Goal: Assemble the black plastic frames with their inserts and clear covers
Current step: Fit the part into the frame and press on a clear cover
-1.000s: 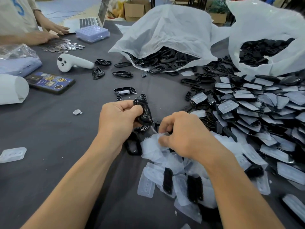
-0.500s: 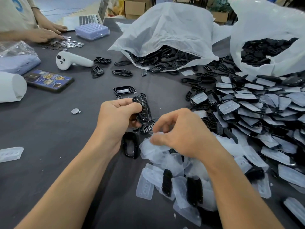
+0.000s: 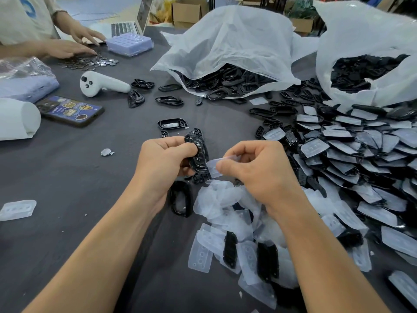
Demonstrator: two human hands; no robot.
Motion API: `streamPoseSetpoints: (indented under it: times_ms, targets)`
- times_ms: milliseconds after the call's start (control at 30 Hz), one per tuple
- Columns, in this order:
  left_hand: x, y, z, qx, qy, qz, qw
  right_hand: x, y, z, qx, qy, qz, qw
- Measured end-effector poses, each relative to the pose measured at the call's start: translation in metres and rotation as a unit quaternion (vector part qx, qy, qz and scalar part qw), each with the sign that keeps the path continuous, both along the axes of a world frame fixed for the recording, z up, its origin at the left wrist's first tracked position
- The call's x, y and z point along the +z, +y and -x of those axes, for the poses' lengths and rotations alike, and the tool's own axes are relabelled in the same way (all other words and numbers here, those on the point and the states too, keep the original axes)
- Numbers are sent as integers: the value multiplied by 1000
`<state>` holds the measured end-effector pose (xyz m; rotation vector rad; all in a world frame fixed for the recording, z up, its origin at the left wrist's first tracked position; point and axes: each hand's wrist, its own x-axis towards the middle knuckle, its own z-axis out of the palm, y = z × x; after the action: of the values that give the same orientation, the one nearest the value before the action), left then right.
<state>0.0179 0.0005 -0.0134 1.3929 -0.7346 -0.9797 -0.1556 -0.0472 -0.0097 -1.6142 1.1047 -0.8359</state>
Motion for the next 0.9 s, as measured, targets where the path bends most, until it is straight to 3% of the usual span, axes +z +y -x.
streamPoseSetpoints:
  times_ms: [267, 533, 633, 733, 900]
  targets:
    - [-4, -1, 1, -12, -9, 1, 1000, 3, -2, 0, -102, -68, -7, 992]
    - [-11, -1, 4, -26, -47, 1, 999, 5, 0, -1, -43, -119, -27, 992]
    - [-6, 2, 3, -30, -46, 56, 997, 1, 0, -2, -88, -64, 19, 994]
    - [1, 8, 2, -102, -38, 105, 988, 0, 0, -1, -120, 10, 62, 991]
    - [2, 7, 12, -123, -34, 81, 988, 4, 5, -8, -38, -145, -68, 986]
